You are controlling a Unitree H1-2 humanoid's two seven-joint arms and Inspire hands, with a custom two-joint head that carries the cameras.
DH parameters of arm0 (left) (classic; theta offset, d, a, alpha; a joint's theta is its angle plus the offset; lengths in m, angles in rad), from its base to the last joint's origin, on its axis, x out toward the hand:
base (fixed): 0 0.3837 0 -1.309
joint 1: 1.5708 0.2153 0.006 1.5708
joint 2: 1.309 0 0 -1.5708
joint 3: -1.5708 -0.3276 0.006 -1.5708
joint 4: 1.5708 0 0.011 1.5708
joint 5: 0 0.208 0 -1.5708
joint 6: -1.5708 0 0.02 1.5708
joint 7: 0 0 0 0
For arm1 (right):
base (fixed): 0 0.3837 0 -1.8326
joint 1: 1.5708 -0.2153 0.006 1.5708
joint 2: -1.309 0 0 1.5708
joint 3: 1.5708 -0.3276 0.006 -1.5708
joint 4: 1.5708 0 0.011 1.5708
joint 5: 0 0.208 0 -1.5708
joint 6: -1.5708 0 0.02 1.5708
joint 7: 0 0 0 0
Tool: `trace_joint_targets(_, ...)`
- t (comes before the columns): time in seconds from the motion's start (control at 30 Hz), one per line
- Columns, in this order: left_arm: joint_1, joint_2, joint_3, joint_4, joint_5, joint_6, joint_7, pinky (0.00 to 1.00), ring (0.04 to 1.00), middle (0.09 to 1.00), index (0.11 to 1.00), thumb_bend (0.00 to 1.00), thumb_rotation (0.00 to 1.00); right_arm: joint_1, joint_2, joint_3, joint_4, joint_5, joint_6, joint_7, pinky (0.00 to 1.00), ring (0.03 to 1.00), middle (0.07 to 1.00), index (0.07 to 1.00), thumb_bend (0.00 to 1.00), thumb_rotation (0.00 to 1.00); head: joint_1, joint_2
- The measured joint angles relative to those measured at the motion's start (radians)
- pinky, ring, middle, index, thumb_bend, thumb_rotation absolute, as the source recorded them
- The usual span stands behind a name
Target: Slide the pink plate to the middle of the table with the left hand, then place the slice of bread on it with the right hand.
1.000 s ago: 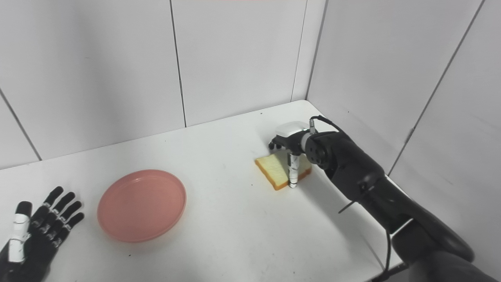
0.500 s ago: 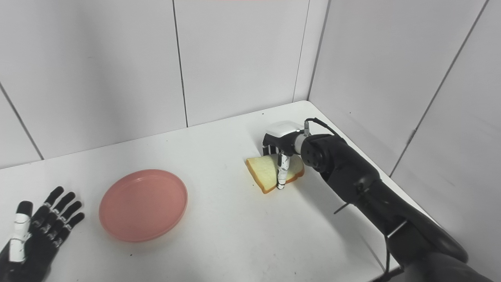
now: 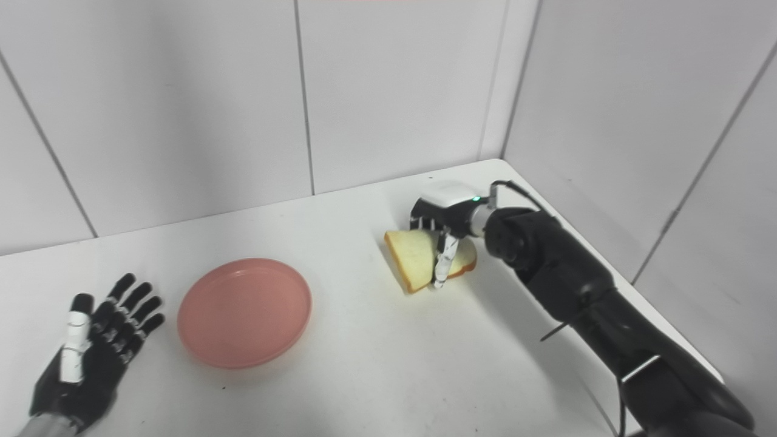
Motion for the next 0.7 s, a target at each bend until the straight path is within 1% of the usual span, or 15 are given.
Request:
trace_joint_targets(0.03, 0.000, -0.008, -0.002, 0.003, 0.003, -0.004, 0.003, 0.97, 0.967, 0.979, 0.982, 0.87, 0.90, -0.013, 0.001, -0.002, -0.011, 0.000, 0.001, 0.000, 0.45, 0.427, 0.505, 0.495, 0.52, 0.00, 0.023, -0.011)
trace_joint_targets(0.07, -0.001, -0.011, -0.007, 0.007, 0.009, -0.010, 0.003, 0.98, 0.972, 0.985, 0.991, 0.86, 0.93, -0.022, 0.004, -0.002, -0.024, 0.000, 0.002, 0.000, 0.47, 0.426, 0.504, 0.495, 0.52, 0.00, 0.023, -0.011)
trace_joint_targets(0.1, -0.001, -0.012, -0.015, 0.011, 0.017, -0.017, 0.004, 0.98, 0.972, 0.985, 0.993, 0.86, 0.93, -0.035, 0.011, -0.001, -0.033, 0.000, 0.003, 0.002, 0.47, 0.426, 0.504, 0.495, 0.52, 0.00, 0.023, -0.011)
trace_joint_targets(0.13, -0.003, -0.013, -0.022, 0.014, 0.026, -0.023, 0.005, 0.98, 0.974, 0.986, 0.995, 0.86, 0.94, -0.048, 0.020, 0.002, -0.035, 0.000, 0.003, 0.006, 0.48, 0.425, 0.503, 0.495, 0.52, 0.00, 0.043, -0.018)
trace_joint_targets(0.17, -0.006, -0.014, -0.028, 0.018, 0.031, -0.029, 0.007, 0.99, 0.977, 0.988, 0.998, 0.85, 0.95, -0.058, 0.028, 0.006, -0.035, -0.002, 0.005, 0.009, 0.47, 0.421, 0.503, 0.498, 0.52, 0.00, 0.065, -0.023)
trace_joint_targets(0.23, -0.008, -0.018, -0.033, 0.024, 0.042, -0.034, 0.013, 0.99, 0.978, 0.990, 1.000, 0.84, 0.96, -0.074, 0.049, 0.015, -0.034, -0.006, 0.012, 0.016, 0.46, 0.417, 0.502, 0.502, 0.52, 0.00, 0.065, -0.023)
trace_joint_targets(0.27, -0.010, -0.022, -0.035, 0.025, 0.046, -0.035, 0.017, 1.00, 0.978, 0.990, 1.000, 0.83, 0.97, -0.080, 0.063, 0.018, -0.034, -0.006, 0.022, 0.021, 0.45, 0.415, 0.502, 0.504, 0.52, 0.00, 0.084, -0.025)
trace_joint_targets(0.3, -0.011, -0.025, -0.037, 0.025, 0.048, -0.034, 0.022, 0.99, 0.979, 0.990, 1.000, 0.82, 0.98, -0.085, 0.078, 0.018, -0.034, -0.006, 0.025, 0.022, 0.45, 0.417, 0.500, 0.505, 0.52, 0.00, 0.112, -0.023)
trace_joint_targets(0.33, -0.011, -0.034, -0.038, 0.025, 0.057, -0.031, 0.030, 0.99, 0.980, 0.990, 1.000, 0.82, 0.98, -0.092, 0.093, 0.018, -0.030, -0.002, 0.026, 0.022, 0.45, 0.418, 0.498, 0.506, 0.52, 0.00, 0.112, -0.023)
trace_joint_targets(0.37, -0.011, -0.039, -0.040, 0.024, 0.064, -0.028, 0.039, 1.00, 0.982, 0.990, 1.000, 0.81, 0.98, -0.098, 0.108, 0.018, -0.026, 0.000, 0.026, 0.022, 0.45, 0.419, 0.498, 0.508, 0.52, 0.00, 0.135, -0.016)
trace_joint_targets(0.43, -0.012, -0.052, -0.042, 0.019, 0.068, -0.019, 0.059, 1.00, 0.984, 0.992, 1.000, 0.80, 0.99, -0.108, 0.137, 0.018, -0.021, 0.003, 0.026, 0.020, 0.45, 0.419, 0.498, 0.509, 0.52, 0.00, 0.143, -0.012)
trace_joint_targets(0.53, -0.012, -0.064, -0.050, 0.014, 0.084, -0.016, 0.074, 1.00, 0.989, 0.996, 1.000, 0.81, 1.00, -0.121, 0.162, 0.018, -0.019, 0.018, 0.026, 0.021, 0.44, 0.415, 0.501, 0.506, 0.52, 0.00, 0.158, -0.003)
trace_joint_targets(0.6, -0.012, -0.065, -0.053, 0.012, 0.088, -0.015, 0.082, 0.99, 0.983, 0.991, 0.997, 0.81, 0.99, -0.139, 0.183, 0.018, -0.017, 0.032, 0.026, 0.020, 0.44, 0.423, 0.499, 0.500, 0.52, 0.00, 0.178, 0.007)
trace_joint_targets(0.7, -0.013, -0.076, -0.055, 0.009, 0.098, -0.013, 0.101, 0.99, 0.979, 0.986, 0.991, 0.82, 0.98, -0.171, 0.212, 0.023, -0.008, 0.044, 0.025, 0.019, 0.44, 0.423, 0.500, 0.498, 0.52, 0.00, 0.187, 0.012)
